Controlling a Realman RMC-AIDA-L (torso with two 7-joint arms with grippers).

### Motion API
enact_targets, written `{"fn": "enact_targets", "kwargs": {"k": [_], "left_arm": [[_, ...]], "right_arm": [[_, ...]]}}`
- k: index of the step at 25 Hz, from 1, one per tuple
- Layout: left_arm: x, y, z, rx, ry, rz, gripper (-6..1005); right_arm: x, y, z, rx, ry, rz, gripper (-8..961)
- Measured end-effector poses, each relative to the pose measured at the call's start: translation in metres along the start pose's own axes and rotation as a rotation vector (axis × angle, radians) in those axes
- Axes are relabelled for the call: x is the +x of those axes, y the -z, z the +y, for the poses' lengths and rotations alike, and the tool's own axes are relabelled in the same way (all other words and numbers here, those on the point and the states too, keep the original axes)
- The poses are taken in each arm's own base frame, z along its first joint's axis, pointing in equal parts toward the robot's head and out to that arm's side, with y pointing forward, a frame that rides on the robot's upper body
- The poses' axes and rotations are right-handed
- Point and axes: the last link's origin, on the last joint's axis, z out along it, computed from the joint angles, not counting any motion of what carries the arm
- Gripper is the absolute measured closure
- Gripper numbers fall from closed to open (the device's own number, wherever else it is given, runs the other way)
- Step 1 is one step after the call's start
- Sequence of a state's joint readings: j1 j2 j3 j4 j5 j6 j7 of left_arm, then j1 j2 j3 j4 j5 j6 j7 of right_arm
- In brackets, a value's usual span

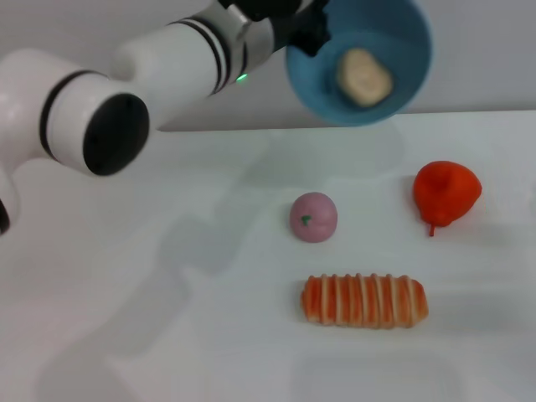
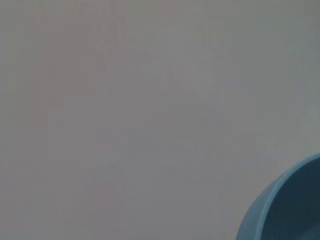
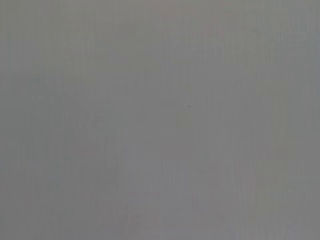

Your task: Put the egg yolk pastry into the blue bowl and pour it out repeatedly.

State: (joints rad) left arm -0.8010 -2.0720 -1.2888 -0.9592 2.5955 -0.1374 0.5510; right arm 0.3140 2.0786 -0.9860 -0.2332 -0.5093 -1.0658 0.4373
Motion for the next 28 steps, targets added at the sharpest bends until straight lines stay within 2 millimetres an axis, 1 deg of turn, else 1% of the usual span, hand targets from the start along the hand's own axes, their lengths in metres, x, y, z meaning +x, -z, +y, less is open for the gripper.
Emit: {"fn": "enact_targets", "kwargs": {"k": [2,7,12,16,22,26,28], "left_arm": [[0.009,-0.001,0.005,0.014,-0.025,0.069,999],[0.021,0.0,0.018,0.025,-0.08,0.17,999],[0.029,-0.004,0.022,0.03,-0.134,0.224,999],[0.039,-0.002,0.024,0.056,-0.19,0.293,999],[0.054,-0.002,0.034,0.049,-0.22,0.365,1000],[0.063,0.008,0.039,0.089,-0.239,0.497,1000],[0.065,0.01,0.04,0.102,-0.238,0.53,1000]], "right_arm": [[0.004,0.005,0.0,0.001,-0.009,0.007,452],[0.014,0.02,-0.001,0.014,-0.033,0.022,451],[0.021,0.032,-0.003,0.026,-0.047,0.037,451],[0.025,0.039,-0.005,0.044,-0.056,0.044,451],[0.025,0.038,-0.003,0.042,-0.061,0.046,452],[0.024,0.037,-0.003,0.038,-0.06,0.043,452],[0.023,0.035,-0.002,0.036,-0.06,0.04,453]]}}
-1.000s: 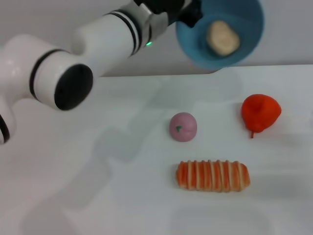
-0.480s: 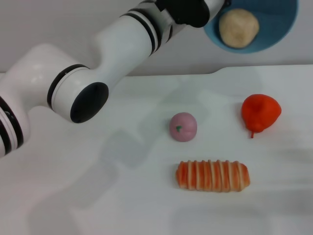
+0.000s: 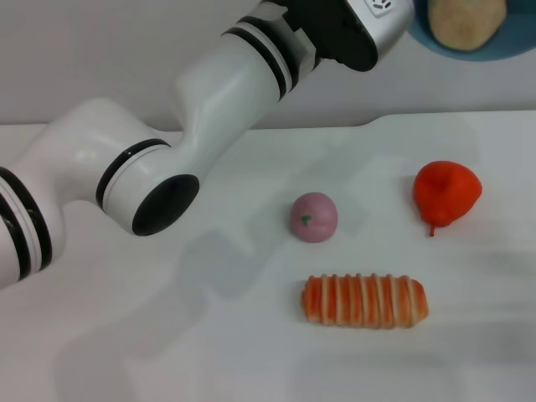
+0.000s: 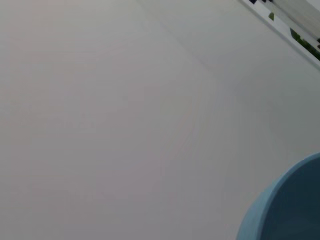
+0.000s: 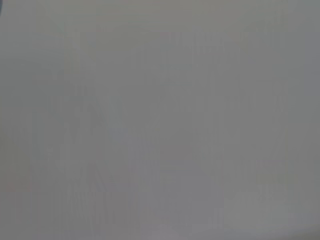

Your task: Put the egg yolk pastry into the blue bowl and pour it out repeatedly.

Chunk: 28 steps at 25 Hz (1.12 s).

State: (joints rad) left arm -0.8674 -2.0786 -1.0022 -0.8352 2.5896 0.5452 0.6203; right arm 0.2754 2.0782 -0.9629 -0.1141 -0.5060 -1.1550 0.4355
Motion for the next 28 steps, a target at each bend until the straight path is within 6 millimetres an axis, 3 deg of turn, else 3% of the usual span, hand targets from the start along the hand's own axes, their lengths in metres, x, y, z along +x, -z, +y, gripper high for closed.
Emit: {"fn": "enact_targets", "kwargs": {"k": [7,18,28], "left_arm": [[0.0017,-0.0001,0.0068,-0.008,0.001,0.02,1000],[0.0023,-0.0006,0.0,0.084,0.03,0.011,999],[0.0045,0.0061,0.0079,0.153,-0.106,-0.02,1000]], "right_arm": [[-0.0016,-0.0033,0.0022,-0.007,0.0,-0.005,453],[-0.0021,-0.0042,0.0028,-0.009,0.0,-0.006,452],[-0.005,-0.0092,0.0049,-0.018,0.002,-0.014,452]]}}
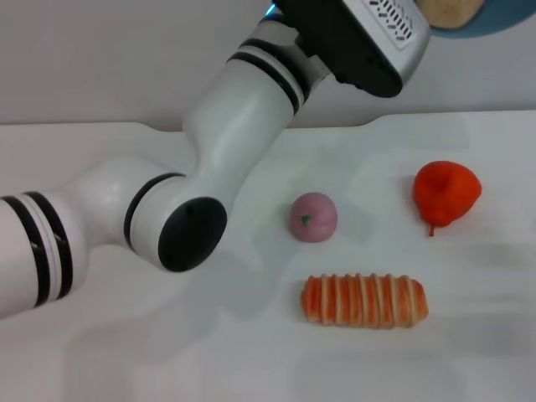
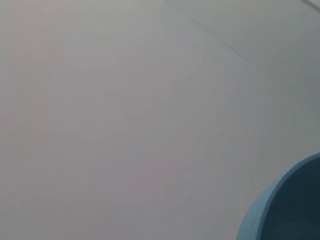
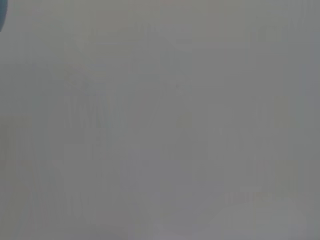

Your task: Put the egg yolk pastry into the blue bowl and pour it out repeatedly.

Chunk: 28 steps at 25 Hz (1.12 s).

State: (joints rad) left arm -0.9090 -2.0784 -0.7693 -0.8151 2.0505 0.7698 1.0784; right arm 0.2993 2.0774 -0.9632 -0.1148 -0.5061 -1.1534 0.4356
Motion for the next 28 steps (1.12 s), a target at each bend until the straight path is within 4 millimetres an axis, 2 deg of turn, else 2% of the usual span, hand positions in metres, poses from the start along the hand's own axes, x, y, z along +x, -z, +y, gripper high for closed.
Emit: {"fn": "enact_targets", "kwargs": {"k": [16,23,28], "left_arm": [[0.008,0.037,0.014,0.055,-0.034,0.12,1000],[0.01,0.043,0.015,0.072,-0.038,0.15,999],[0.007,0.038,0.01,0.078,0.028,0.134,999]], "right_arm": [[-0.001,-0.003,0.0,-0.001,0.002,0.002,452],[-0.001,-0.004,0.001,-0.005,0.002,0.0,454],[-0.002,-0.004,0.002,-0.006,0.001,-0.001,454]]}}
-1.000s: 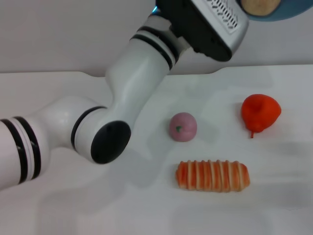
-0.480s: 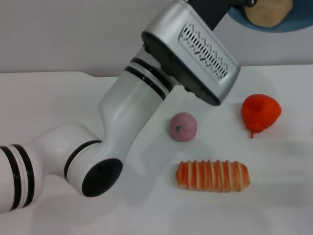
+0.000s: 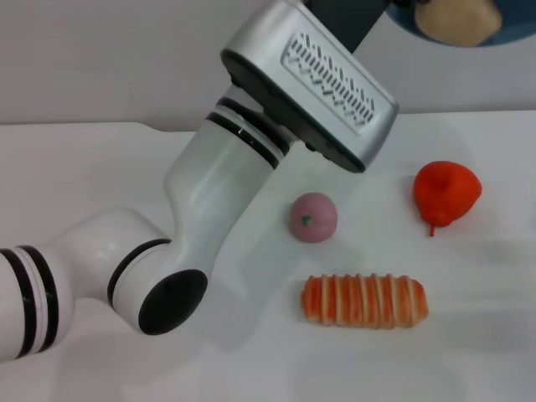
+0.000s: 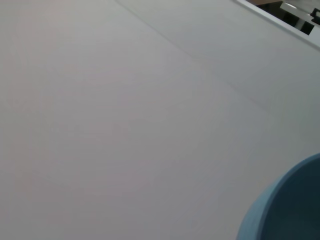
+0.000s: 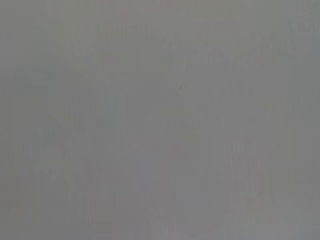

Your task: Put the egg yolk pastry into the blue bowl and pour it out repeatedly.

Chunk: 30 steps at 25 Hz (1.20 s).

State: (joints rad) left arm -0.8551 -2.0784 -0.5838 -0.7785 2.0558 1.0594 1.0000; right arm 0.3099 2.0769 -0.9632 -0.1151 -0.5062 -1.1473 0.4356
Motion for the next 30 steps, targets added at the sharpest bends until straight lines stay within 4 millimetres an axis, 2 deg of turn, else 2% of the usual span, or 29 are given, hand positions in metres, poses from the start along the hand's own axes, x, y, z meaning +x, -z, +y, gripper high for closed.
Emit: {"fn": "enact_targets", "kwargs": {"k": [9,14,16,17,21,23,27,30], "left_arm": [[0.004,-0.004,0.011,-0.067,0.011,0.003,1000],[-0.004,-0.018,0.018,-0.161,0.039,-0.103,1000],[-0.016,-0.024,0.017,-0.226,0.072,-0.205,1000],[-0.016,-0.024,0.017,-0.226,0.072,-0.205,1000],[-0.037,-0.025,0.003,-0.255,0.156,-0.352,1000],[-0.052,-0.024,-0.014,-0.272,0.228,-0.455,999],[-0.078,-0.013,-0.038,-0.339,0.343,-0.622,999],[-0.091,0.0,-0.041,-0.44,0.431,-0.729,999]], "right_arm": [[0.0,0.0,0.001,-0.003,0.0,0.001,451],[0.0,0.0,0.001,-0.002,0.0,0.002,453],[0.001,0.001,0.0,-0.001,0.0,0.002,453],[0.001,0.001,0.0,-0.001,0.0,0.002,453],[0.001,0.003,-0.002,0.003,-0.007,0.002,453],[0.001,0.003,-0.002,0.004,-0.011,0.004,452],[0.002,0.003,-0.001,-0.005,-0.008,0.007,452],[0.0,0.002,-0.001,-0.011,-0.004,0.007,452]]}}
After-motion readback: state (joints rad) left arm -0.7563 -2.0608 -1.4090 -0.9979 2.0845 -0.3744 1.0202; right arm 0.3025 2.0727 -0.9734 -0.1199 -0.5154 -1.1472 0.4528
